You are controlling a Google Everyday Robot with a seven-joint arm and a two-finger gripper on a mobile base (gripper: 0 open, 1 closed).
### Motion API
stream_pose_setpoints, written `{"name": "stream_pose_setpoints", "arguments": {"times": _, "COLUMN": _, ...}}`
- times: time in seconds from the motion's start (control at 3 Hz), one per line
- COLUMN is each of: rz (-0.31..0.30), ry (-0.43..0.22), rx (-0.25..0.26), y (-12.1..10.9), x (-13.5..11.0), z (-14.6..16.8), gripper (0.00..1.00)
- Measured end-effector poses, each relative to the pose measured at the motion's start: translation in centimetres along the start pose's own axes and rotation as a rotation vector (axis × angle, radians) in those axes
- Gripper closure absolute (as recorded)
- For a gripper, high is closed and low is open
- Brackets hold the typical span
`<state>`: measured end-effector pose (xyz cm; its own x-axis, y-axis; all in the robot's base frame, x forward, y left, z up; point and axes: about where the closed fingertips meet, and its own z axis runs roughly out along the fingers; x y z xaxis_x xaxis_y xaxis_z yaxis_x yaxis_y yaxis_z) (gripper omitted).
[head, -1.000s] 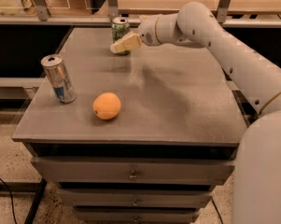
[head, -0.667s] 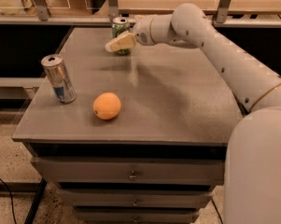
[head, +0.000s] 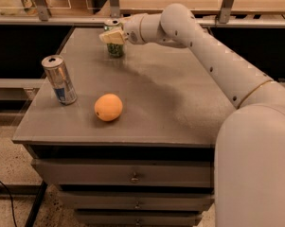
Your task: Pick green can
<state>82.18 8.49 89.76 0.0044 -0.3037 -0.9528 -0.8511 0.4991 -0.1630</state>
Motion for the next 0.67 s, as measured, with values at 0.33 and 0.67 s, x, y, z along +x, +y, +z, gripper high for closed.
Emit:
{"name": "stream_pose_setpoints", "arguments": {"times": 0.33, "rz": -0.014, "ry": -0.005, "rx": -0.006, "y": 0.43, "x": -0.4, "z": 0.79, "gripper": 0.57}}
{"name": "stream_pose_setpoints", "arguments": {"times": 0.67, "rz": 0.011, "ry": -0.015, "rx": -0.01, "y": 0.26, "x": -0.98, "z": 0.41, "gripper": 0.65}}
